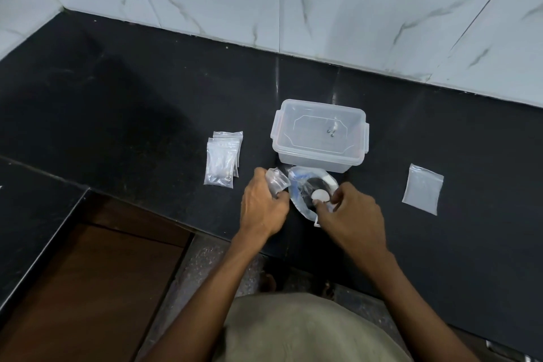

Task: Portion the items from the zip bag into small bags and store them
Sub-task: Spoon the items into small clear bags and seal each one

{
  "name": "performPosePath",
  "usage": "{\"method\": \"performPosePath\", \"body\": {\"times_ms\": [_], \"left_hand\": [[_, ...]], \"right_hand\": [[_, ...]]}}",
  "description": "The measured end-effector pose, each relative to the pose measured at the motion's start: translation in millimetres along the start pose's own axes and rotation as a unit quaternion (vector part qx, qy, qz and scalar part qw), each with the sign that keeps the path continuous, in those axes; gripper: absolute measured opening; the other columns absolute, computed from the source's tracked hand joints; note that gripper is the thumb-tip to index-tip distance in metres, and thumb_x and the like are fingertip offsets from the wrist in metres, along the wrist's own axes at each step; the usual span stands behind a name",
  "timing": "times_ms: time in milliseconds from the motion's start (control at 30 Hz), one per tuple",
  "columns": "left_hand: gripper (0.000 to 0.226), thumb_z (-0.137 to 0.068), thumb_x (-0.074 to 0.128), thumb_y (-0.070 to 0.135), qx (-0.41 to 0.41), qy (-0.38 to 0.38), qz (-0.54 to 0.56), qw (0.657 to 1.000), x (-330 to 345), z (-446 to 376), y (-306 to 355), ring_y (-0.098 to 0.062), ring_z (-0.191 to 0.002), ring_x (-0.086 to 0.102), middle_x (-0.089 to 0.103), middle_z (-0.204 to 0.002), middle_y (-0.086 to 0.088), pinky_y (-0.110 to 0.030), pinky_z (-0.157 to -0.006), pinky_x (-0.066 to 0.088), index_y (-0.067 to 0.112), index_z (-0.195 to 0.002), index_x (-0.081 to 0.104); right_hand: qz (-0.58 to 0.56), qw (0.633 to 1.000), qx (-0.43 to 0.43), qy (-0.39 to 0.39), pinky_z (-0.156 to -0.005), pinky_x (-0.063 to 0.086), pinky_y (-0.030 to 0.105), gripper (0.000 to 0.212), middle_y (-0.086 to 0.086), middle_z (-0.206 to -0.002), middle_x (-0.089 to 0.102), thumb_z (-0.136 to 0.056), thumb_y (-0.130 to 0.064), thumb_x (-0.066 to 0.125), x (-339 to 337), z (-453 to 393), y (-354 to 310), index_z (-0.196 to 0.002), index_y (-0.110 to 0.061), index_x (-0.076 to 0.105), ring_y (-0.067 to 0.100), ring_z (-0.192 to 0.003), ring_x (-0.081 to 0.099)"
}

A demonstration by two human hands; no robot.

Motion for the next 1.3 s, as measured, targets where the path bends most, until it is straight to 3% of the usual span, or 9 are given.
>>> {"method": "performPosePath", "body": {"times_ms": [200, 467, 533, 733, 900, 1033, 1100, 1233, 1300], "left_hand": [[0.059, -0.081, 0.078, 0.046, -0.111, -0.072, 0.018, 0.991, 29, -2, 3, -0.026, -0.094, 0.060, 0.059, -0.104, -0.003, -0.037, -0.078, 0.049, 0.014, -0.109, 0.037], [0.059, -0.072, 0.079, 0.023, -0.167, -0.071, 0.047, 0.982, 55, -8, 8, -0.034, -0.103, 0.066, 0.058, -0.099, -0.006, -0.045, -0.087, 0.058, 0.008, -0.111, 0.038], [0.055, -0.072, 0.076, 0.019, -0.177, -0.074, 0.058, 0.980, 58, -11, 7, -0.033, -0.102, 0.065, 0.060, -0.100, -0.007, -0.044, -0.088, 0.058, 0.010, -0.109, 0.037], [0.060, -0.071, 0.083, 0.023, -0.171, -0.088, 0.118, 0.974, 65, -15, -1, -0.024, -0.097, 0.065, 0.060, -0.102, -0.003, -0.039, -0.082, 0.059, 0.014, -0.110, 0.037], [0.062, -0.071, 0.084, 0.032, -0.162, -0.101, 0.139, 0.972, 66, -19, -5, -0.019, -0.095, 0.064, 0.060, -0.103, 0.000, -0.042, -0.083, 0.060, 0.019, -0.110, 0.037], [0.043, -0.084, 0.070, 0.016, -0.157, -0.114, 0.165, 0.967, 67, -18, -3, -0.017, -0.091, 0.065, 0.060, -0.106, -0.005, -0.035, -0.066, 0.061, 0.016, -0.112, 0.038], [0.036, -0.087, 0.060, 0.005, -0.159, -0.120, 0.195, 0.960, 67, -18, 0, -0.016, -0.092, 0.064, 0.059, -0.109, -0.008, -0.030, -0.067, 0.057, 0.013, -0.116, 0.038], [0.043, -0.083, 0.069, 0.000, -0.207, -0.125, 0.345, 0.907, 71, -19, -1, -0.028, -0.099, 0.071, 0.064, -0.119, -0.018, -0.039, -0.074, 0.061, 0.018, -0.111, 0.043], [0.051, -0.075, 0.071, -0.006, -0.218, -0.119, 0.389, 0.887, 73, -18, 0, -0.039, -0.100, 0.071, 0.064, -0.110, -0.021, -0.045, -0.078, 0.059, 0.012, -0.113, 0.043]], "right_hand": [[0.123, 0.990, -0.022, -0.070, -0.067, 0.039, 0.032, 0.049, 0.005, -0.099, 0.063, -0.079, -0.056, 0.065, 11, 1, -1, -0.106, -0.016, 0.055, 0.028, -0.085, 0.063], [0.113, 0.987, -0.015, -0.116, -0.069, 0.036, 0.030, 0.067, 0.001, -0.096, 0.042, -0.074, -0.024, 0.068, 10, 0, 3, -0.137, -0.019, 0.045, 0.022, -0.074, 0.043], [0.084, 0.991, -0.008, -0.102, -0.069, 0.036, 0.030, 0.059, 0.002, -0.094, 0.044, -0.073, -0.019, 0.066, 8, 0, 5, -0.131, -0.017, 0.052, 0.023, -0.074, 0.044], [0.023, 0.999, -0.033, 0.017, -0.056, 0.033, 0.030, 0.011, 0.007, -0.075, 0.052, -0.077, -0.008, 0.062, -4, -9, 20, -0.076, -0.005, 0.073, 0.027, -0.063, 0.052], [0.024, 0.995, -0.086, 0.049, -0.049, 0.020, 0.024, 0.018, 0.003, -0.065, 0.043, -0.080, 0.001, 0.063, -9, -13, 20, -0.062, -0.002, 0.064, 0.021, -0.052, 0.040], [0.086, 0.993, -0.078, 0.000, -0.055, 0.029, 0.031, 0.013, 0.010, -0.071, 0.049, -0.081, -0.004, 0.063, 3, -18, 17, -0.073, 0.004, 0.070, 0.027, -0.057, 0.044], [0.097, 0.992, -0.077, -0.032, -0.058, 0.032, 0.032, 0.015, 0.016, -0.079, 0.057, -0.081, -0.007, 0.062, 7, -18, 16, -0.077, 0.005, 0.070, 0.030, -0.060, 0.048], [0.052, 0.994, -0.077, -0.062, -0.052, 0.029, 0.028, 0.049, 0.011, -0.068, 0.054, -0.075, -0.042, 0.049, 5, -19, 17, -0.067, 0.004, 0.065, 0.028, -0.057, 0.050], [0.022, 0.994, -0.084, -0.063, -0.049, 0.025, 0.027, 0.054, 0.005, -0.059, 0.043, -0.071, -0.047, 0.048, 1, -19, 14, -0.062, 0.004, 0.062, 0.022, -0.051, 0.043]]}}
Point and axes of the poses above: each hand's wrist, its own z-axis away from the middle knuckle, its own x-axis out of the palm, y = z × x, the point moved 2 cm from there along -z, towards the middle knuckle
